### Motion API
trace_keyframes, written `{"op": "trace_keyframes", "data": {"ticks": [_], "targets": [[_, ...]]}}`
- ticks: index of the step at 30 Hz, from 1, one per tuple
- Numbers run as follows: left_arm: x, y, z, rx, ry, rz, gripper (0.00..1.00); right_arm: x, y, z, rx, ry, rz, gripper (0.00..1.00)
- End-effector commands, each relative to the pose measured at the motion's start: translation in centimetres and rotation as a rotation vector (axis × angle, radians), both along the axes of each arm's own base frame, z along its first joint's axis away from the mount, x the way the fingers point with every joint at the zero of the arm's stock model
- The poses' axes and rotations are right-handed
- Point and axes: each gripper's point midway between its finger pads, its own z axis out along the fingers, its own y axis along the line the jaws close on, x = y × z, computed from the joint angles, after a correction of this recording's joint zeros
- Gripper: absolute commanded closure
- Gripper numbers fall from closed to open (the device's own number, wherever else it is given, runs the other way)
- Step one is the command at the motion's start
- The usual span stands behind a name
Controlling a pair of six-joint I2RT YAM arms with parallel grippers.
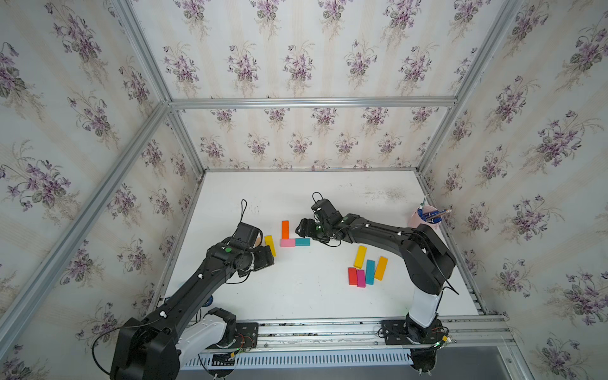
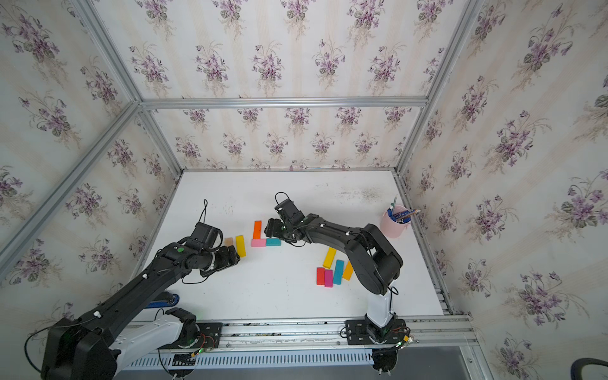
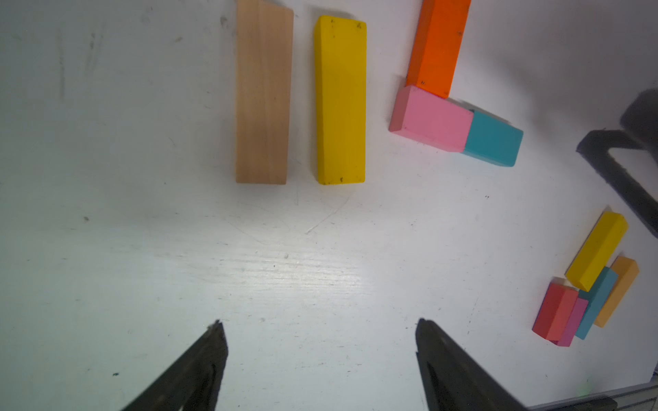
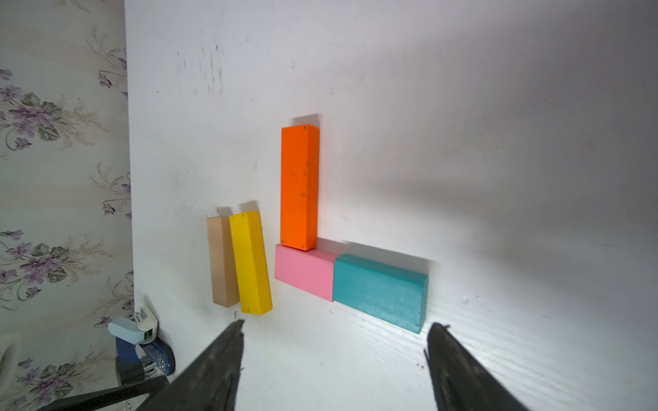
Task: Assemble the letter h with building blocks
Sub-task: Pick up the building block from the center of the board.
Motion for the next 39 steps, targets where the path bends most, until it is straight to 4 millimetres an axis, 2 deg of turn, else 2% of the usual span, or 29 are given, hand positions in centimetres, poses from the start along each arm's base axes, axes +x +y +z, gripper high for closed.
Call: {"op": "trace_keyframes", "data": {"ticks": [1, 5, 11, 12, 15, 18, 23, 28, 29, 34, 39], "targets": [[1.0, -0.3, 0.8, 0.002, -0.024, -0.014, 0.15, 0.3, -2.7, 1.1, -0.110, -0.061, -0.050, 0.19], [2.4, -0.7, 0.7, 0.005, -0.020, -0.016, 0.21, -0.9, -4.7, 2.1, -0.131, -0.092, -0.078, 0.19], [4.2, -1.2, -1.8, 0.047, 0.067, -0.026, 0.49, -3.3, -6.2, 1.9, -0.122, -0.099, -0.084, 0.19], [4.5, -1.2, -2.2, 0.058, 0.081, -0.027, 0.51, -3.7, -6.3, 1.8, -0.119, -0.097, -0.081, 0.19], [5.4, -0.9, -3.7, 0.109, 0.133, -0.029, 0.50, -4.3, -6.6, 1.5, -0.113, -0.093, -0.082, 0.19], [6.1, -0.6, -4.9, 0.153, 0.168, -0.034, 0.39, -4.7, -6.9, 1.3, -0.115, -0.089, -0.081, 0.19], [6.7, -0.8, -6.5, 0.176, 0.224, -0.048, 0.40, -4.9, -7.2, 1.5, -0.113, -0.093, -0.083, 0.19], [6.5, -0.4, -7.9, 0.207, 0.265, -0.052, 0.44, -4.9, -7.3, 2.0, -0.105, -0.100, -0.083, 0.19], [6.3, -0.4, -8.1, 0.208, 0.272, -0.054, 0.48, -5.0, -7.3, 2.1, -0.102, -0.102, -0.082, 0.19], [5.5, -0.2, -8.6, 0.215, 0.290, -0.060, 0.58, -4.9, -7.3, 2.7, -0.099, -0.110, -0.084, 0.19], [3.6, -0.1, -9.2, 0.220, 0.294, -0.082, 0.72, -4.9, -7.3, 3.2, -0.093, -0.116, -0.089, 0.19]]}}
